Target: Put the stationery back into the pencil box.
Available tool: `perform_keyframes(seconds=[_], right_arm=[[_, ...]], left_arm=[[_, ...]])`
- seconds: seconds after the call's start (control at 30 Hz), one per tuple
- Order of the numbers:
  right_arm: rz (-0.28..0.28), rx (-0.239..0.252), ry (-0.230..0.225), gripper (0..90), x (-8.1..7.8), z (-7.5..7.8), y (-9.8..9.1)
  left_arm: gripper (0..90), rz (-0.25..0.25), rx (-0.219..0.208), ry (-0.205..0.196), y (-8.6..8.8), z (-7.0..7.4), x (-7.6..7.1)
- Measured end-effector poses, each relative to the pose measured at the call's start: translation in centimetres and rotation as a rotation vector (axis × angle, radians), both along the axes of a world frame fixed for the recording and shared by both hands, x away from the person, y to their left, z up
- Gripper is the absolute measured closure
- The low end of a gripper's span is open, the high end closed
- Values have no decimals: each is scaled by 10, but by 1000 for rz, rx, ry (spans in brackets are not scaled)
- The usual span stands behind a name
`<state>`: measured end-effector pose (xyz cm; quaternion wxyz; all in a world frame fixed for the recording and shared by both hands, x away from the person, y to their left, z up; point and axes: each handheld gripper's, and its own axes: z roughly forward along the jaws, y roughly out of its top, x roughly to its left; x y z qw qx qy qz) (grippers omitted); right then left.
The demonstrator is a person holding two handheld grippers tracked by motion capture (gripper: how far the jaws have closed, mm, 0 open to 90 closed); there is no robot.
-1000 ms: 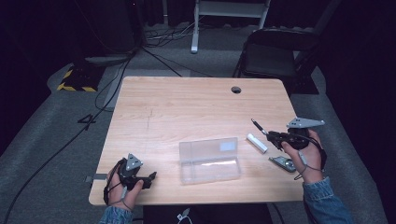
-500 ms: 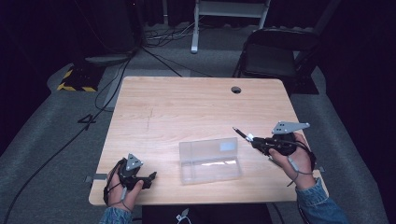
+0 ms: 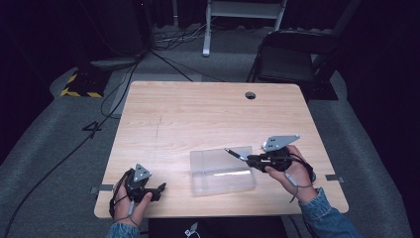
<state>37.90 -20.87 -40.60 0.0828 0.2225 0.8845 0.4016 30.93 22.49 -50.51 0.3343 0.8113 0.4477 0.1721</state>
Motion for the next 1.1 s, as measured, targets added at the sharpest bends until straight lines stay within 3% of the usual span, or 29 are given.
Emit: perform_keyframes(seconds=[0.4,0.83,1.1], right_arm=[[87,-28,7,787,-1,-16,21],[156,-62,-41,787,4,-29,32],[210,-83,-25,787,3,-39,39]], left_arm=[[166,0,0,0,0,0,0],[166,0,-1,1,0,0,0],[166,0,-1,1,0,0,0]])
